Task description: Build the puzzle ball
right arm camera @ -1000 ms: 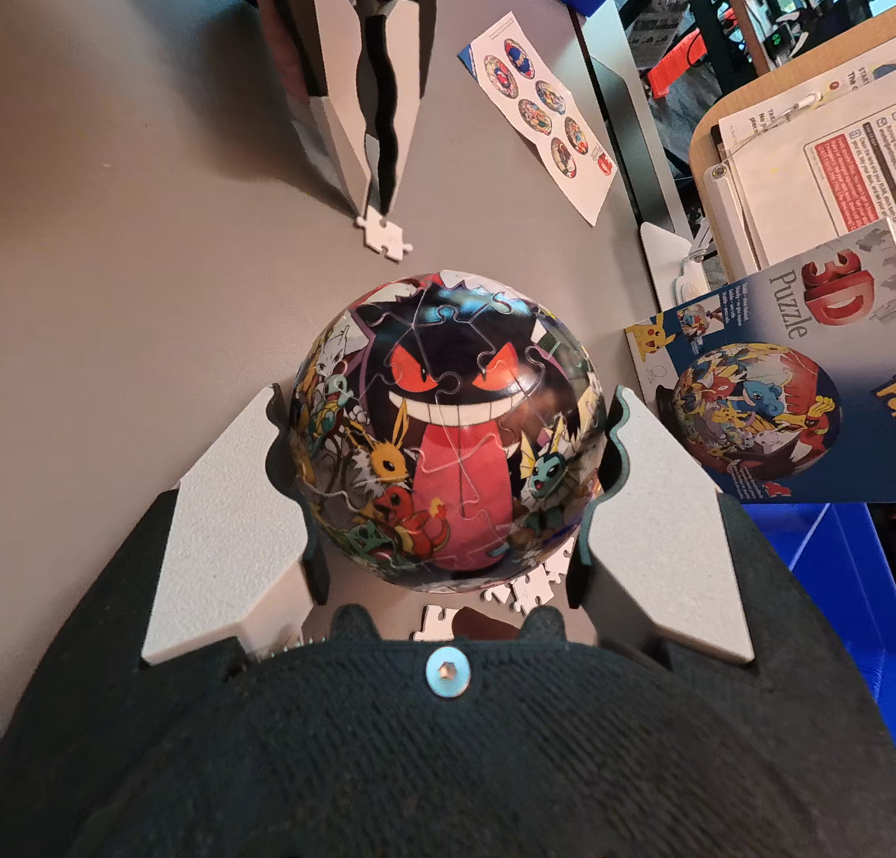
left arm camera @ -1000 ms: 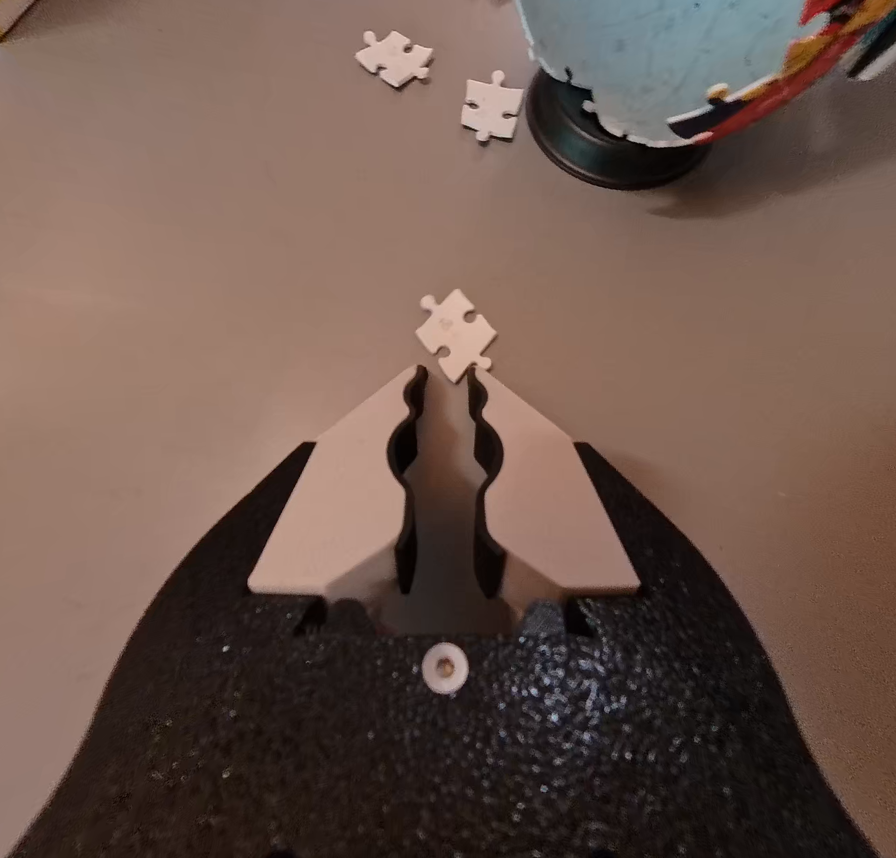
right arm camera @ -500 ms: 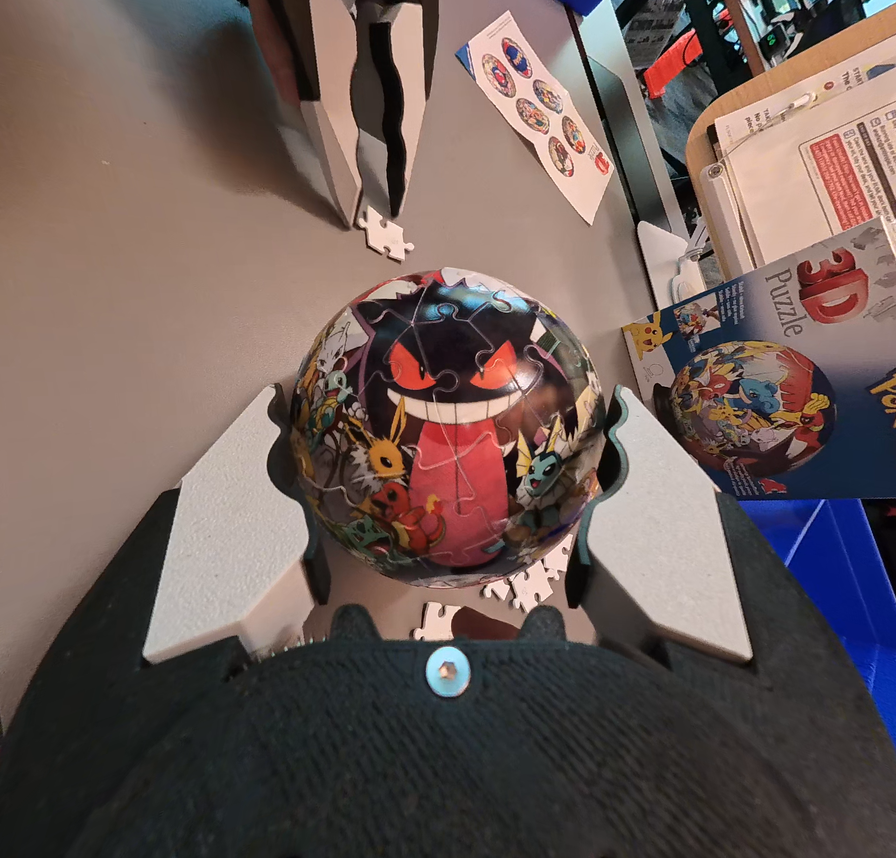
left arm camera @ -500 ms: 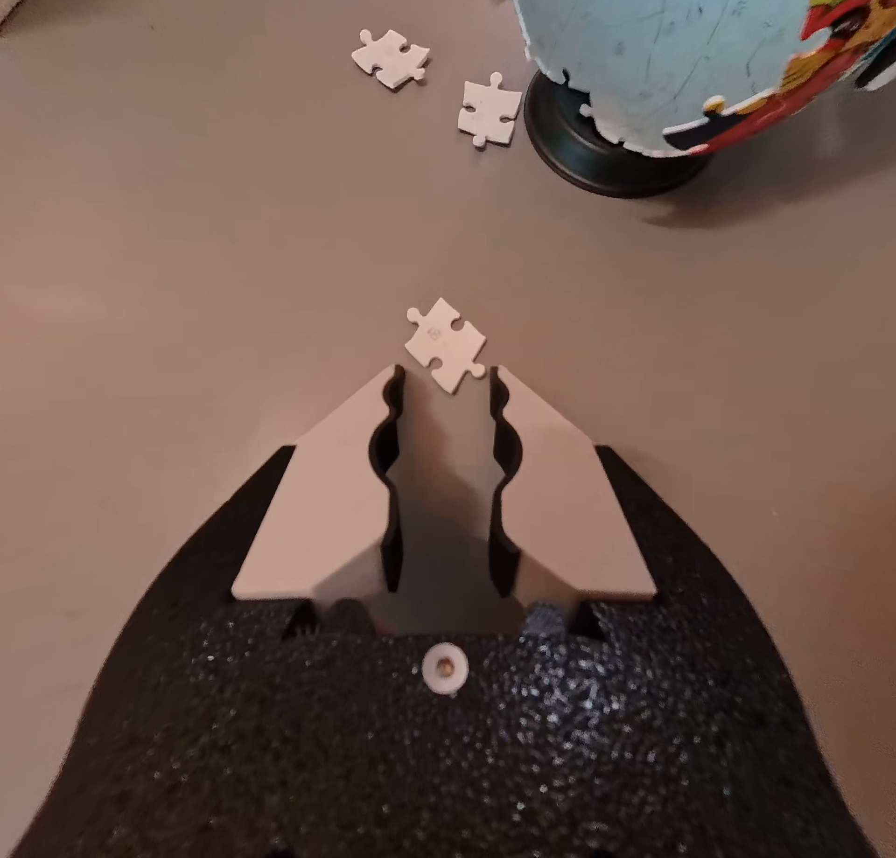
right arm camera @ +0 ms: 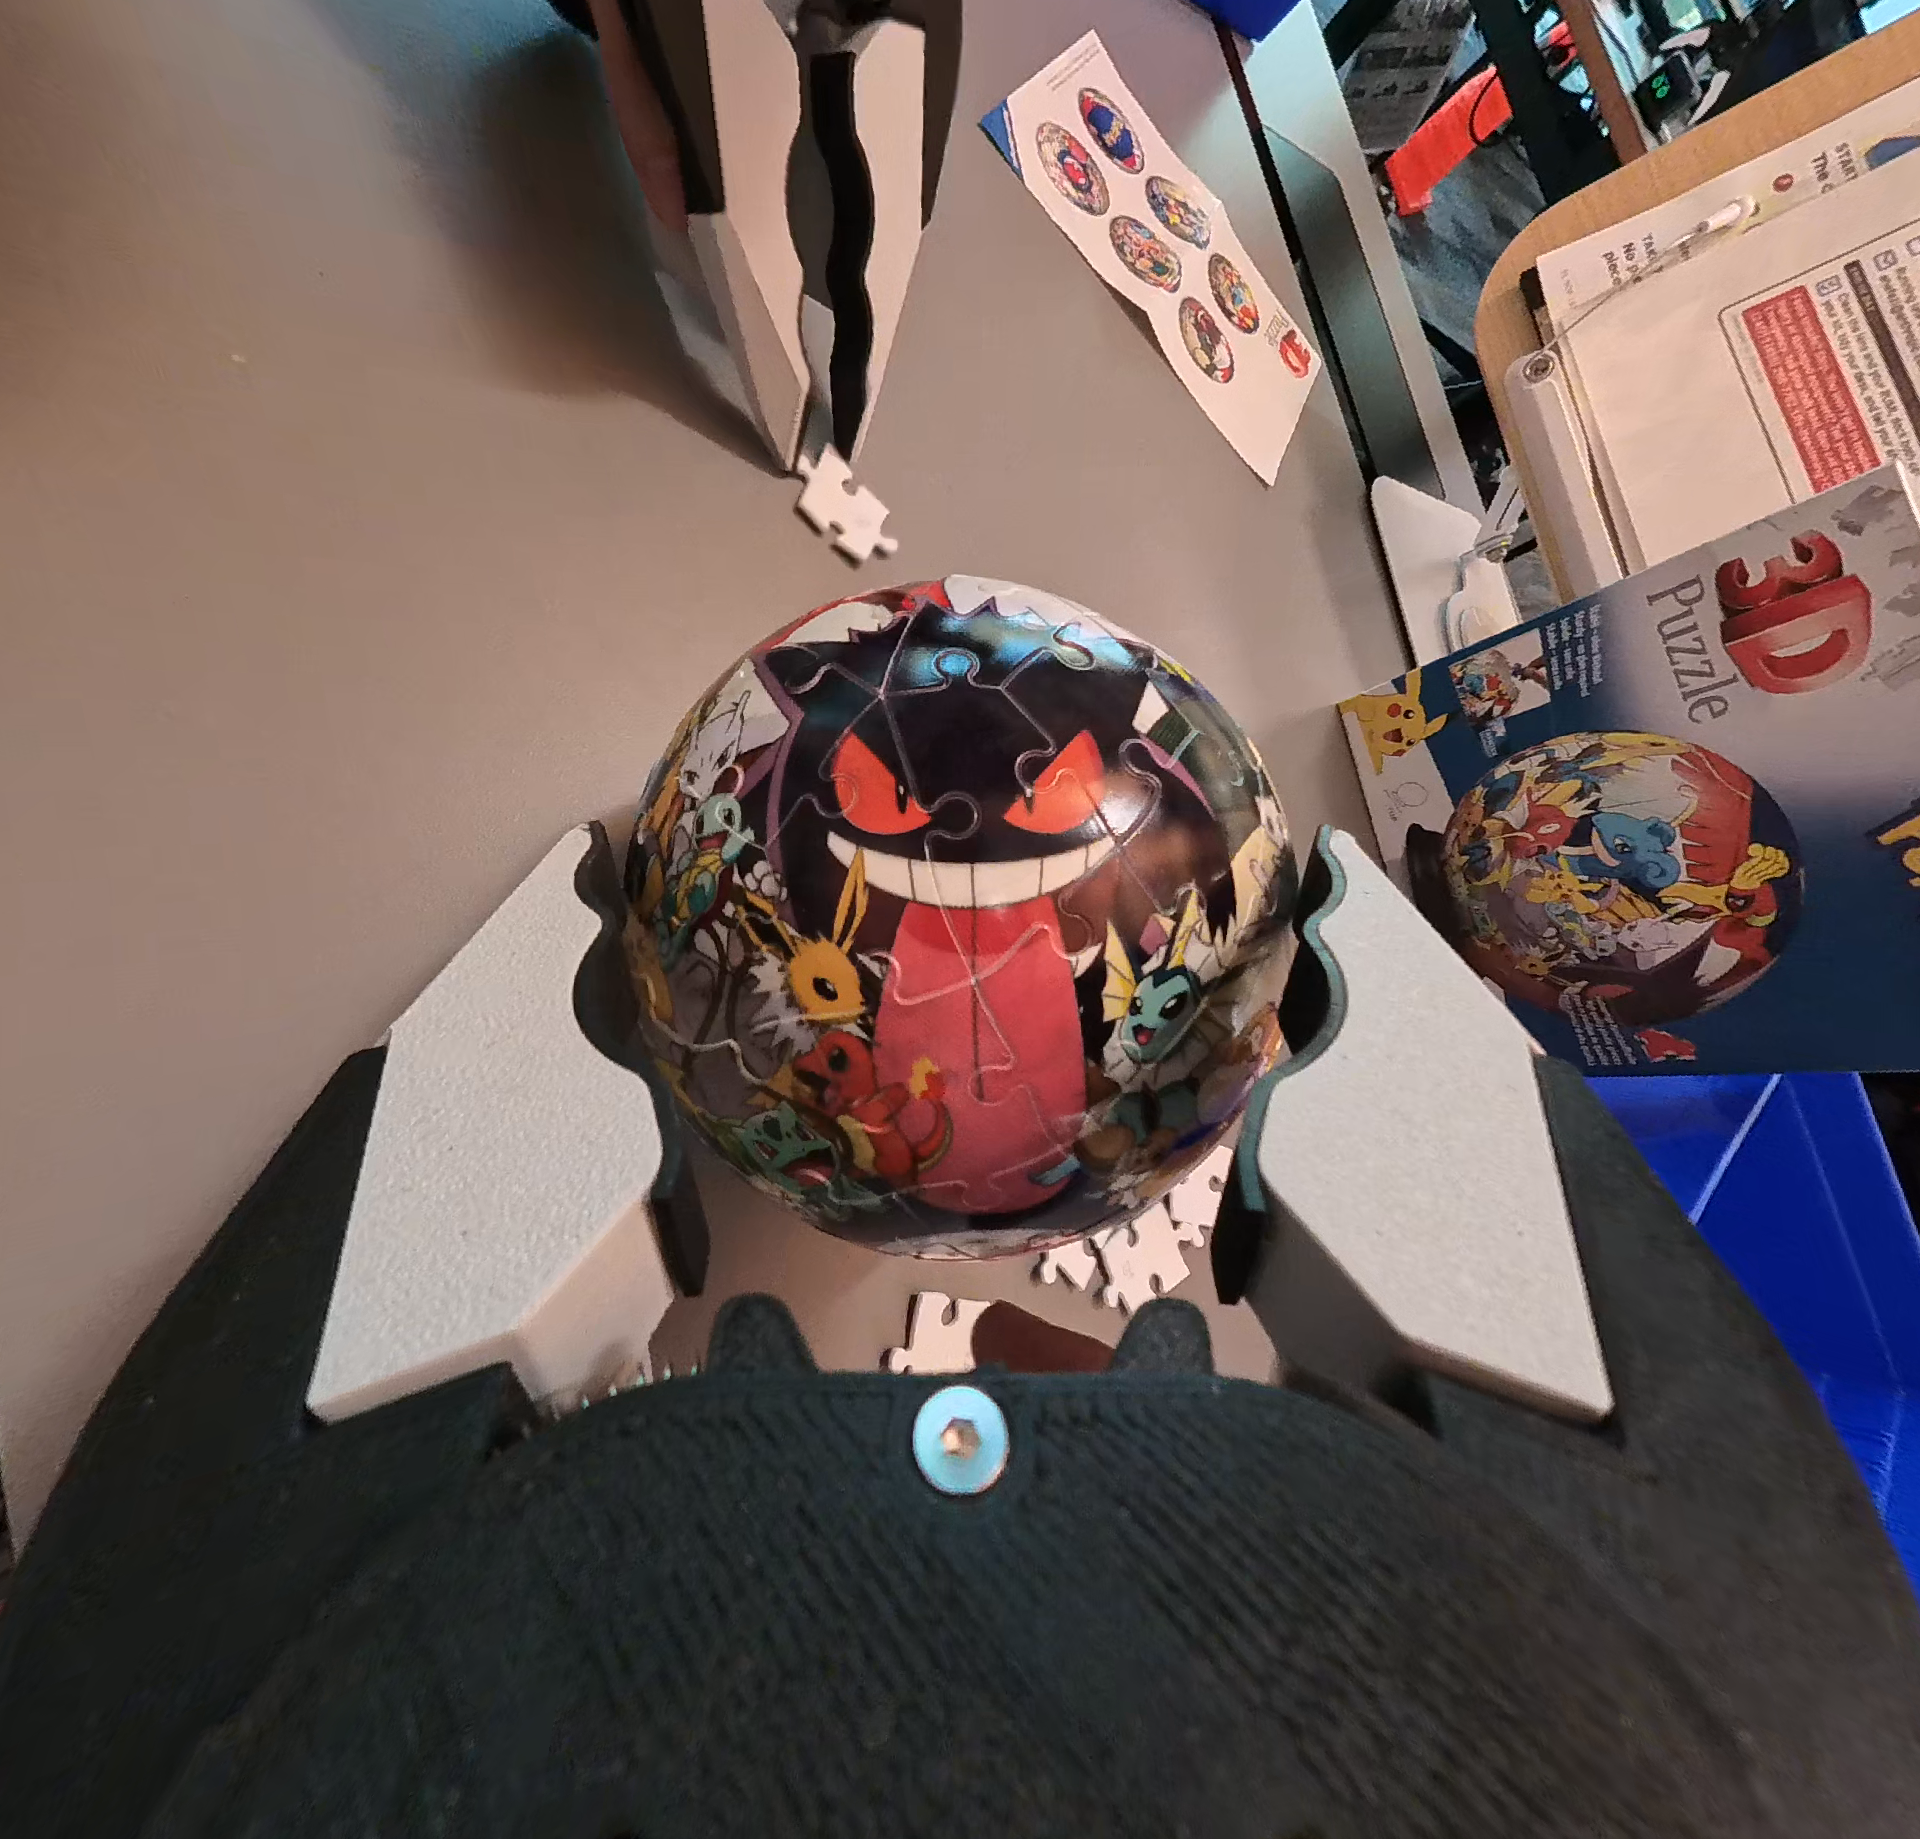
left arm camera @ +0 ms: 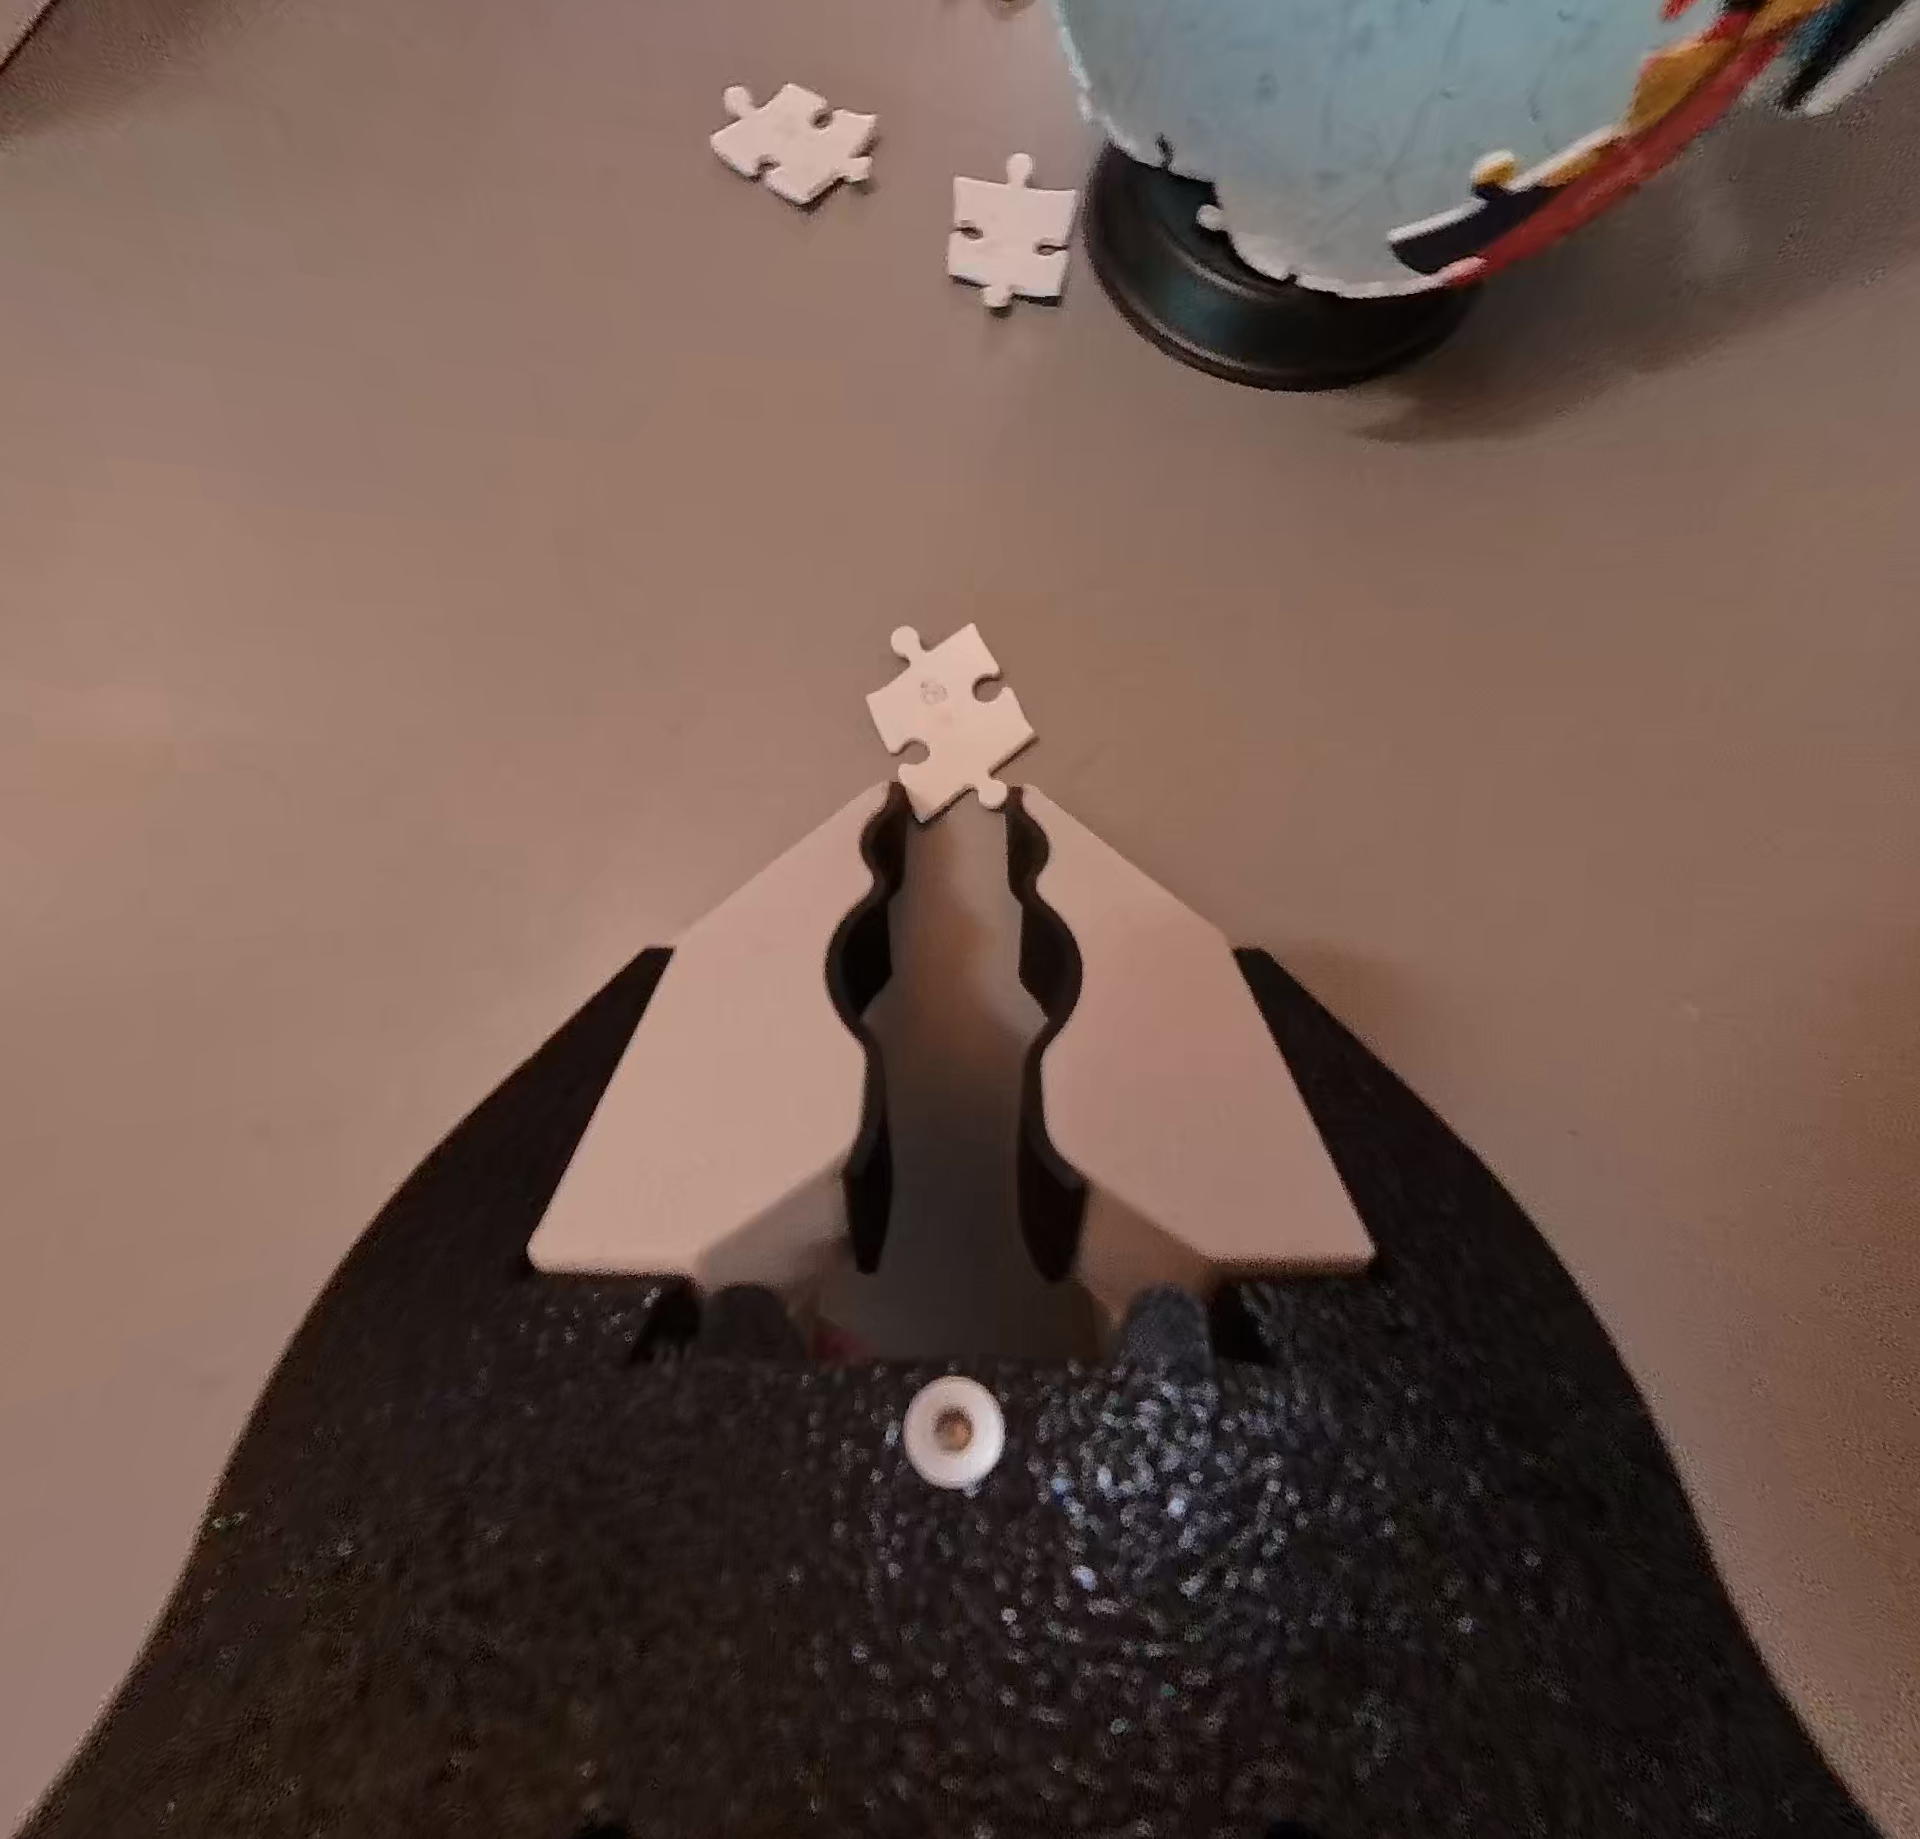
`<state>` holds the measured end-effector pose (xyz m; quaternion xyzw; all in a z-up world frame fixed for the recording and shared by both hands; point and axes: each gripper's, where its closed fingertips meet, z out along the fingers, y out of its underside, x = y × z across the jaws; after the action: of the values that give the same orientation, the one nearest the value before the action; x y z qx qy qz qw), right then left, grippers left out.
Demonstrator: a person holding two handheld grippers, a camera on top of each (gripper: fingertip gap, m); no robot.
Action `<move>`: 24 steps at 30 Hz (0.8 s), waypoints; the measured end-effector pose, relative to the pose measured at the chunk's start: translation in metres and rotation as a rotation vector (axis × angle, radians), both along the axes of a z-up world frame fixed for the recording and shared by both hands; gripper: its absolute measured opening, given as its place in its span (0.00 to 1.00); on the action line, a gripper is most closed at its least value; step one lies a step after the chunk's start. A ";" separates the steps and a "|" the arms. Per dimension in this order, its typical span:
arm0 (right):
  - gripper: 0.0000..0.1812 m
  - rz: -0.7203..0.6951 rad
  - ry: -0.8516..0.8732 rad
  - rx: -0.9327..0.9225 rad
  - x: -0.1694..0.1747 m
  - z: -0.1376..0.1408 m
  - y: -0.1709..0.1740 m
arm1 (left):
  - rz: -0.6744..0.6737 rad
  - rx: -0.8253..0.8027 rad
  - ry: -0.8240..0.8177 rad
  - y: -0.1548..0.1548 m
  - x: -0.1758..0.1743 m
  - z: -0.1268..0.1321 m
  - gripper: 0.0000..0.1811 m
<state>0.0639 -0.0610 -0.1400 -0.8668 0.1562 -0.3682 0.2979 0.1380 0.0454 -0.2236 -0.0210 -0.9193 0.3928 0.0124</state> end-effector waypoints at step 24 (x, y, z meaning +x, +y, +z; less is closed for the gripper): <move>0.71 0.007 0.000 0.032 0.002 0.000 0.000 | -0.298 -0.128 -0.112 -0.087 -0.036 0.022 0.09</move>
<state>0.0656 -0.0613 -0.1403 -0.8625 0.1589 -0.3647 0.3128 0.1018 -0.0416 -0.2017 -0.1797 -0.8783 0.4426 0.0181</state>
